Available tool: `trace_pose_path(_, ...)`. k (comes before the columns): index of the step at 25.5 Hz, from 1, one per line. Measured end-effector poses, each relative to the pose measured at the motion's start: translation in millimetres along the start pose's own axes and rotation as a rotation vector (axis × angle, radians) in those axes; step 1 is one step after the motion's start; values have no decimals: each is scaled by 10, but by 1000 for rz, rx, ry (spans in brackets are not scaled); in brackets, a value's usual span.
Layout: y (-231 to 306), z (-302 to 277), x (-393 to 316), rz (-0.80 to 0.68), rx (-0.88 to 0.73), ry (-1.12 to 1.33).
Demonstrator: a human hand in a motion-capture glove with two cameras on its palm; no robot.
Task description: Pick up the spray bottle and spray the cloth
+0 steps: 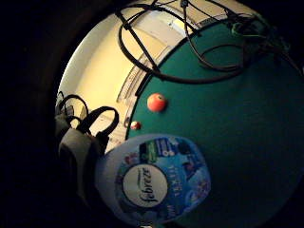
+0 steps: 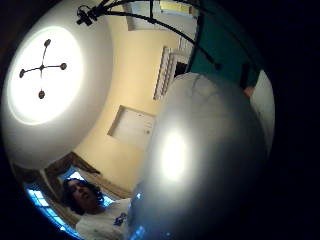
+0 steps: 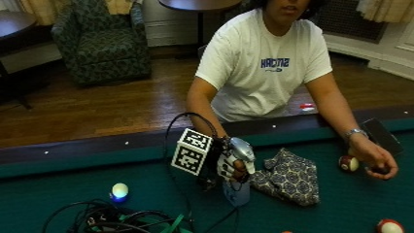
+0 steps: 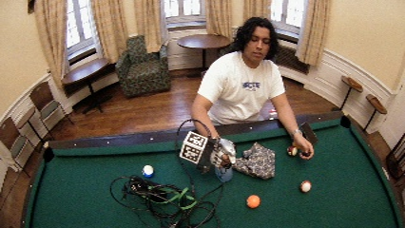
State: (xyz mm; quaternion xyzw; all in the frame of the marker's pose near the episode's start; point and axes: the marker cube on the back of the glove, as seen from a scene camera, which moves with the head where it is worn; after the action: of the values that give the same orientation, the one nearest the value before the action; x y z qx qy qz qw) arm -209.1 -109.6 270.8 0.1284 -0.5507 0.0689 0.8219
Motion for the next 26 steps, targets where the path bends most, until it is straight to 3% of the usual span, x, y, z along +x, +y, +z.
trace_pose_path(5, -41, -102, -154, -13, -30, -13)
trace_pose_path(14, -266, -528, -1045, -127, -52, -8)
trace_pose_path(26, -500, -732, -2002, -129, -190, -5)
